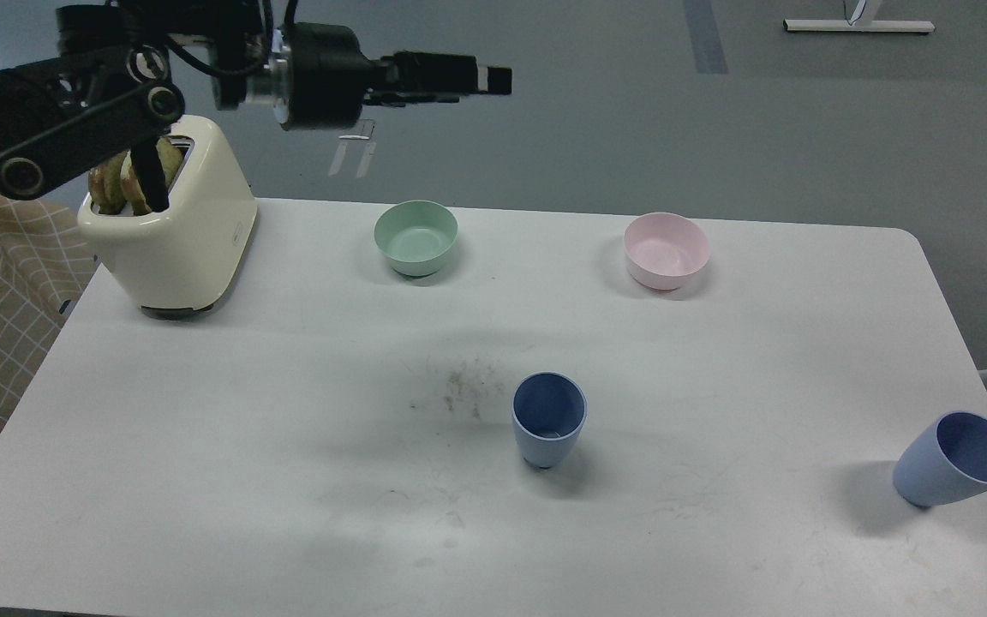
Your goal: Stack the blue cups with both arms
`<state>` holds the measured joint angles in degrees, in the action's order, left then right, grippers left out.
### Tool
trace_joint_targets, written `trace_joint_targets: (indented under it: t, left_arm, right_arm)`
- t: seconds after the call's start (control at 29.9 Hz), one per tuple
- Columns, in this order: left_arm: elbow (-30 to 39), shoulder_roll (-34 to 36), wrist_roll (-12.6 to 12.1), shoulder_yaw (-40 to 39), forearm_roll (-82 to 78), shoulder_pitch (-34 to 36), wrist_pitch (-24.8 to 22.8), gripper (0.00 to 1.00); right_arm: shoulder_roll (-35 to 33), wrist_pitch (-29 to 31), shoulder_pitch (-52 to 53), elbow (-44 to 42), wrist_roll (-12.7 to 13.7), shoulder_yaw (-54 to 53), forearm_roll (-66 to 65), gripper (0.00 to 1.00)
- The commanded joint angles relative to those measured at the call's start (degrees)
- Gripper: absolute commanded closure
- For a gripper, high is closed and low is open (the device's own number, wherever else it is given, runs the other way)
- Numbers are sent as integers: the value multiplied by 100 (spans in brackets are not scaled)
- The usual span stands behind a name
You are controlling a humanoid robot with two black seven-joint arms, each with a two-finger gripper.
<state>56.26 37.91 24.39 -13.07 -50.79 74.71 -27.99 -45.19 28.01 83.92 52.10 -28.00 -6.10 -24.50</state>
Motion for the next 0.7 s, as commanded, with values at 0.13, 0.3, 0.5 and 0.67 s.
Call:
trace_joint_targets:
  t: [0.13, 0.3, 0.5, 0.67]
  left_arm:
    - [-467, -126, -4, -846, 1580, -703, -1, 3]
    - [-501, -135, 5, -1040, 2239, -1081, -1, 3]
    - [-502, -407, 22, -1057, 2275, -1275, -1, 3]
    - [-510, -855, 22, -1109, 2258, -1301, -1, 3]
  right_arm:
    - [-1737, -1, -16, 1284, 0, 653, -1372, 0]
    - [-3133, -1, -340, 2285, 0, 891, -2382, 0]
    - [-4033, -1, -860, 2779, 0, 917, -3552, 0]
    - [-4279, -1, -957, 2797, 0, 1286, -4562, 0]
